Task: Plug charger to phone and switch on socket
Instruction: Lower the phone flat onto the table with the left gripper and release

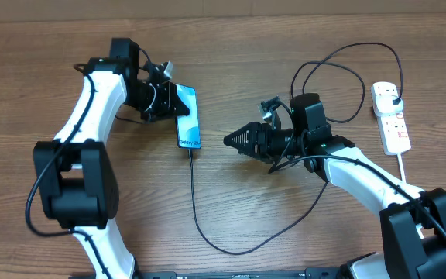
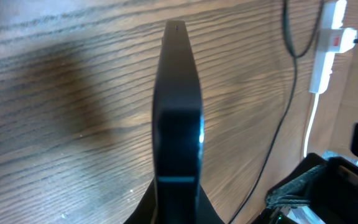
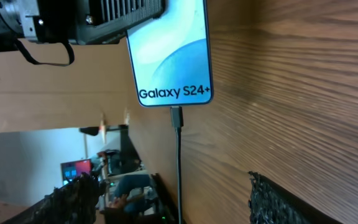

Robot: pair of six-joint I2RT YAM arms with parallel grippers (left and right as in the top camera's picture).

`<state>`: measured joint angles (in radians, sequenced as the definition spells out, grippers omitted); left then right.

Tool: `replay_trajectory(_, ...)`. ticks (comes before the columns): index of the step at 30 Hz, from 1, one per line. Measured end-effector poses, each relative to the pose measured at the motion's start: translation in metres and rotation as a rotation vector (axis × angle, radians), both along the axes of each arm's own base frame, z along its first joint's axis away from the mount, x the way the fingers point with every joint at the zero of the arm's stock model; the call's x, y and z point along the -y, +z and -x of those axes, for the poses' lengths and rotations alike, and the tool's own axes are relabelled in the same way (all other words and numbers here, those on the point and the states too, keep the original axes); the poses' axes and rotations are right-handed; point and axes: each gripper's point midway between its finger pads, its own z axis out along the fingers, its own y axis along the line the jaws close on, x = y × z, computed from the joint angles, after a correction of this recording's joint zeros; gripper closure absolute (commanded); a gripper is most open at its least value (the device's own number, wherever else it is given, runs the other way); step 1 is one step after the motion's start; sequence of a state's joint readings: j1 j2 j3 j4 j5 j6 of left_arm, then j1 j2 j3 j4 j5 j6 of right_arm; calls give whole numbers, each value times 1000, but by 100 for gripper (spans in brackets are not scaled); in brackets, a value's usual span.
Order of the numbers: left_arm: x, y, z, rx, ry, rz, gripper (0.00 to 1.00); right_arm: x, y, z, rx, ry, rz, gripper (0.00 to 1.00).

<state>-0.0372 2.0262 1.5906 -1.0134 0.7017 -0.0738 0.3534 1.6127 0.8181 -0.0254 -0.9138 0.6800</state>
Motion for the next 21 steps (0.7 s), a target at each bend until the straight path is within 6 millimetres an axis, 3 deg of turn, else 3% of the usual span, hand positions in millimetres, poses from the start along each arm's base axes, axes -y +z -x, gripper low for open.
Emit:
replay_trajectory(8, 1, -48, -5, -79, 0, 3, 96, 4, -9, 1, 2, -7, 44, 21)
replay_trajectory(21, 4, -57, -15, -48, 1, 21, 96, 10, -19, 1, 1, -21, 96, 21)
